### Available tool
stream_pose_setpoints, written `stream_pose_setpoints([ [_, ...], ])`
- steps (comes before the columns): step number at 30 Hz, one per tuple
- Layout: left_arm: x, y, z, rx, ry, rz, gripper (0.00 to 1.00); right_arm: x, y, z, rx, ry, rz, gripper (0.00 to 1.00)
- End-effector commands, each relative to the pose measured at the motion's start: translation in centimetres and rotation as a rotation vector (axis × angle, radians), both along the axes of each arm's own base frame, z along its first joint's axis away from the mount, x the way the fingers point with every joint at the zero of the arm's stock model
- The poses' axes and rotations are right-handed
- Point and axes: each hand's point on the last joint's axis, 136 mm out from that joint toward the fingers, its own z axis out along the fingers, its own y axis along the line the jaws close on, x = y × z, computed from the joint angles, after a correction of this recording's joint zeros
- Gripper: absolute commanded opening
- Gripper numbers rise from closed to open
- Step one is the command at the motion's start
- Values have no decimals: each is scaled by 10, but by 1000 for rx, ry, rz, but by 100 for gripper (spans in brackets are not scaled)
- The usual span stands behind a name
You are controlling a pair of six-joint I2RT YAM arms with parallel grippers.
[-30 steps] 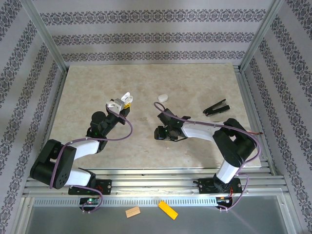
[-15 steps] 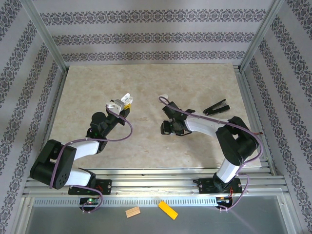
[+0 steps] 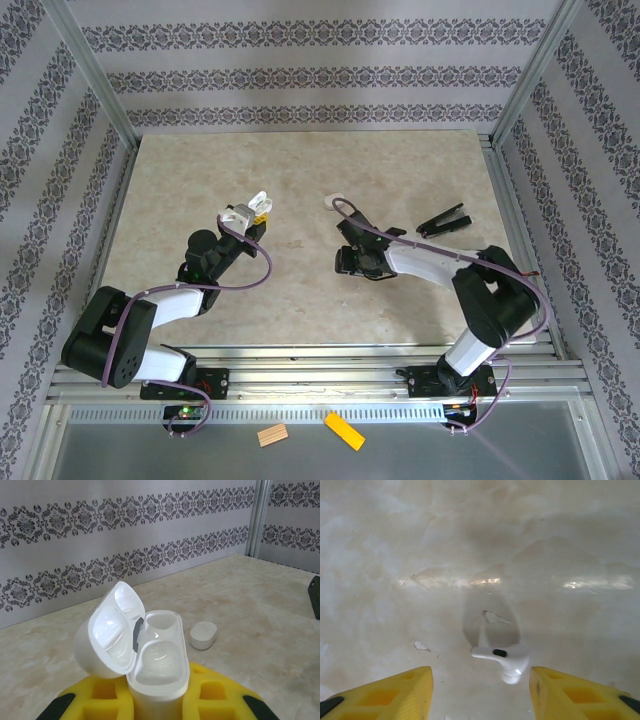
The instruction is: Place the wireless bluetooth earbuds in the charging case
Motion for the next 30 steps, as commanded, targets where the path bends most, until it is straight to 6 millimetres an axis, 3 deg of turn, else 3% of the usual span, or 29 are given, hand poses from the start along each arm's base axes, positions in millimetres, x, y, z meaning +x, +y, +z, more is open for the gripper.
stream_pose_setpoints([
  [1, 0, 5, 10, 6, -39, 8, 0, 5, -15, 8, 13, -63, -125, 54],
  [16, -1, 4, 9, 5, -40, 3, 0, 15, 8, -12, 93, 10, -126, 47],
  [30, -1, 10, 8, 17, -36, 33, 0, 28, 39, -9, 41, 82, 193, 41],
])
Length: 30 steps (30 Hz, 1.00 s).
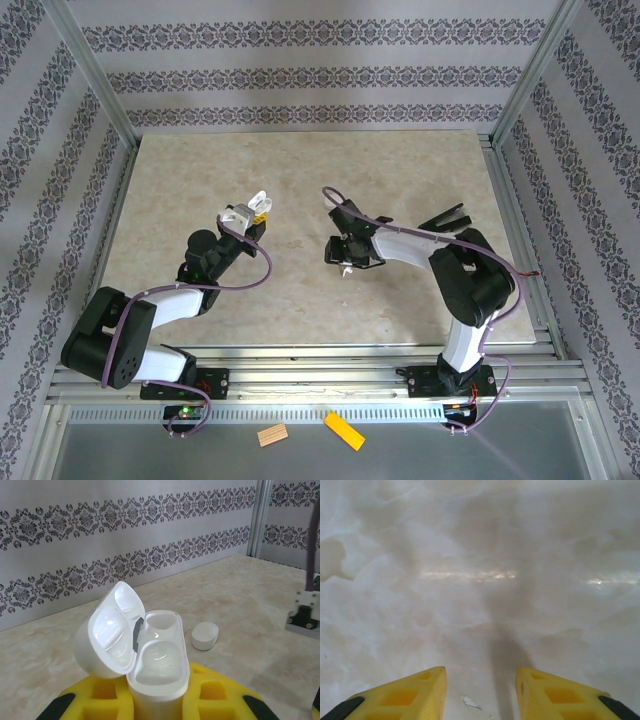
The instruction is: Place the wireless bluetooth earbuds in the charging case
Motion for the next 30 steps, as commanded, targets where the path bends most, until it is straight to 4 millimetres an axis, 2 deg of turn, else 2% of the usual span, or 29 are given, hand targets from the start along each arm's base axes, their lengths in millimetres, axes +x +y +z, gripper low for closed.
stream_pose_setpoints([
  [1, -1, 9, 6, 12, -29, 28, 0, -3, -5, 8, -73, 13, 119, 41],
  [5, -1, 9, 5, 12, -23, 30, 0, -2, -29, 25, -220, -33, 86, 43],
  [8, 0, 10, 5, 13, -23, 31, 0, -12, -44, 25, -281, -7, 32, 45],
  [12, 1, 9, 3, 12, -22, 28, 0, -26, -44, 12, -323, 41, 28, 47],
  [16, 1, 7, 2, 5, -18, 18, 0, -32, -37, 2, -317, 104, 14, 42],
  [27, -1, 7, 0, 4, -17, 15, 0, -29, -25, -12, -275, 174, 15, 43],
  [30, -1, 7, 1, 4, -19, 16, 0, -29, -29, -16, -287, 189, 21, 40],
])
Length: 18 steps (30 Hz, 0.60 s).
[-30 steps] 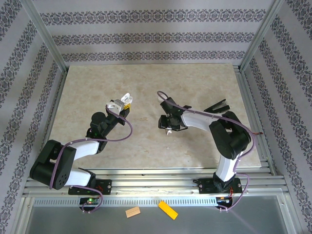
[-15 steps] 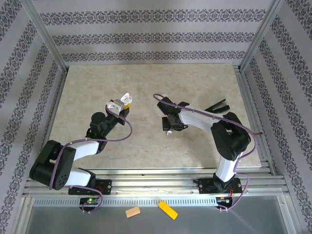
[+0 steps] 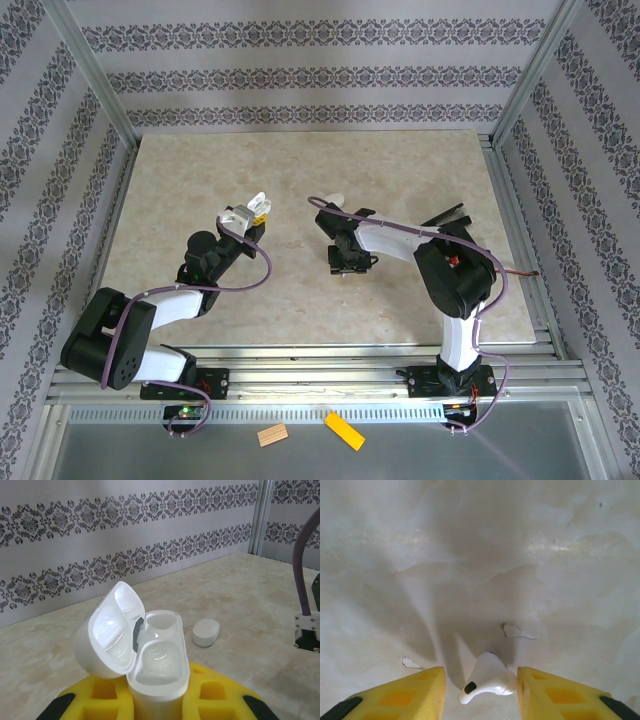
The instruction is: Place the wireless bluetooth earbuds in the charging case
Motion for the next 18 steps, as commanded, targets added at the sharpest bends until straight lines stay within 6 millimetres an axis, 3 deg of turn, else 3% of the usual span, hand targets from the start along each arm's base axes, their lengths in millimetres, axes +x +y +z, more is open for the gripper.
stream_pose_setpoints([
  [1, 1, 6, 5, 4, -28, 13, 0, -1, -7, -3, -19, 39, -8, 39],
  [10, 1, 6, 6, 6, -27, 10, 0, -8, -30, 6, -107, 44, 40, 37],
  [18, 1, 5, 5, 4, -26, 5, 0, -1, -15, 10, 13, 48, 48, 41],
])
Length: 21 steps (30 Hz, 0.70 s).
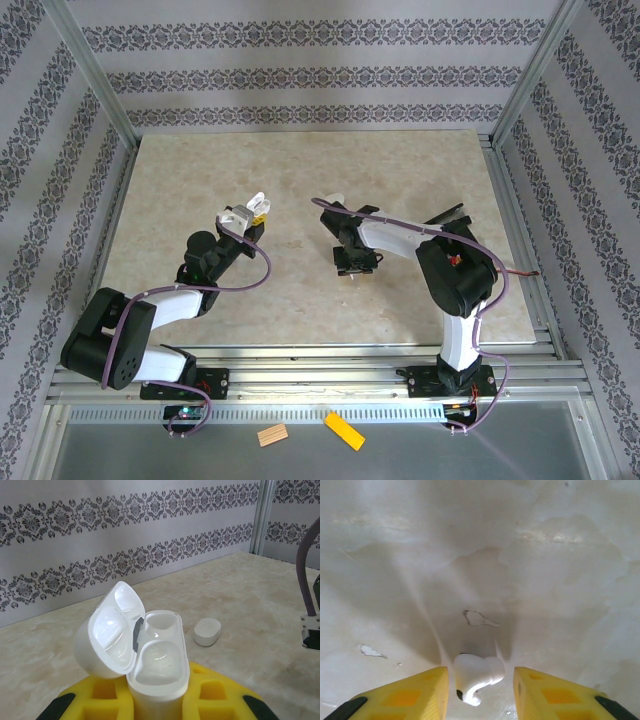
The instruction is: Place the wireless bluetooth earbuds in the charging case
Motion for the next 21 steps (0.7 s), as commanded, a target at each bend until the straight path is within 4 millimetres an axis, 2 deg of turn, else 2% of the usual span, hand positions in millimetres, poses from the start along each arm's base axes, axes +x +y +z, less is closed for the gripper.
stream_pose_setpoints([
  [1, 0, 3, 7, 4, -29, 2, 0, 5, 1, 10, 33, -2, 16, 41],
  [9, -1, 4, 8, 11, -31, 4, 0, 6, -5, 9, -40, 92, 123, 42],
  [21, 2, 3, 5, 24, -22, 2, 0, 8, 1, 0, -47, 166, 149, 34],
])
